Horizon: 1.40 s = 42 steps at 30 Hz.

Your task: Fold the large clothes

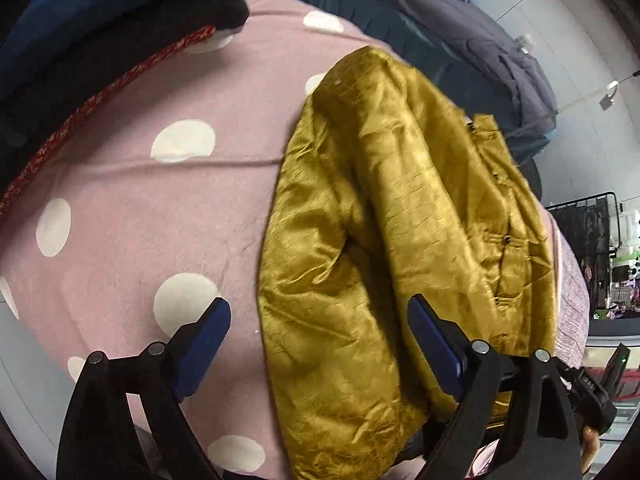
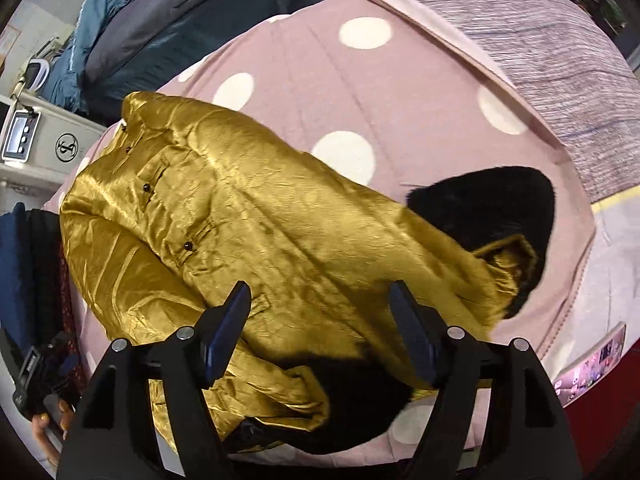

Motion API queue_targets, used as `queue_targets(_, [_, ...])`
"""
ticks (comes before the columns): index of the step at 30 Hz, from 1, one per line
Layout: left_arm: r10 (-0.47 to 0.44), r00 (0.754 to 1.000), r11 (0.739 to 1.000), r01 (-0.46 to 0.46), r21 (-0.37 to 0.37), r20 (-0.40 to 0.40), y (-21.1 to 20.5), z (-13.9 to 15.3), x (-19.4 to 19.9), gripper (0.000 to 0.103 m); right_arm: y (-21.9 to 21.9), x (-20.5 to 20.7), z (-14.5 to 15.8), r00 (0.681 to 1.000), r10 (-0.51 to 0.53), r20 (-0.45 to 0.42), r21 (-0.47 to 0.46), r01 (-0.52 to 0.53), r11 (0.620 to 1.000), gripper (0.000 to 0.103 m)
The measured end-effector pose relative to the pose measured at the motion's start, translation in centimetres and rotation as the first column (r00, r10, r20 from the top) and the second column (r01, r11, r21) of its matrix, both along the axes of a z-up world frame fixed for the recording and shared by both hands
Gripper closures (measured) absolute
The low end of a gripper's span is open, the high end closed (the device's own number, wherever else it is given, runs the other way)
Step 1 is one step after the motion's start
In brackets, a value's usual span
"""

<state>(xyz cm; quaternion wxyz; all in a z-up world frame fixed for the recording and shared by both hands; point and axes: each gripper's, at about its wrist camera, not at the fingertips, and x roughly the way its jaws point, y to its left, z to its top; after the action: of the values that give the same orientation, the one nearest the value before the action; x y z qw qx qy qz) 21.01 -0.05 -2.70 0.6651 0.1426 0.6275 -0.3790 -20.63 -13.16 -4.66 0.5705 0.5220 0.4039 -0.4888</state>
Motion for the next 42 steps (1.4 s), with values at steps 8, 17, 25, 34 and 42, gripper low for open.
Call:
queue_targets(8, [-0.122,0.992,0.992,0.122,0.007,-0.037,-0.7,-0.4,-5.2,0.01,3.5,0.9,-2.6,0.999,0.029,0.018,0.091,-0.031,0.995,0.03])
queue_targets(17, [-0.285,0.936,0.955,0.296,0.026,-0.206,-2.5,-4.6,-13.0,0.01,6.2,0.4,-2.5,0.998,0.05,0.03,0.083,-0.053,0.995,0.03])
queue_targets(25, [-0.422,0.887,0.904,0.427,-0.015,-0.188,-7.4,-8.2,-19.6,0.032,8.6,-1.7,-1.2,0.999,0.038,-0.014,0.054,-0.037,0.998,0.03])
queue_targets(34, [-0.406,0.914,0.914,0.404,-0.036,-0.031,-3.9,-3.9,-15.7,0.098,9.5,-4.8,-1.8,0.998,-0.046,-0.05,0.068,0.05,0.996,0.03])
queue_targets(42, [-0.062,0.97,0.998,0.056,0.034,0.236,7.3,2.2,0.2,0.099,8.0,-2.0,-2.9,0.999,0.016,-0.052,0.096,-0.011,0.995,0.03])
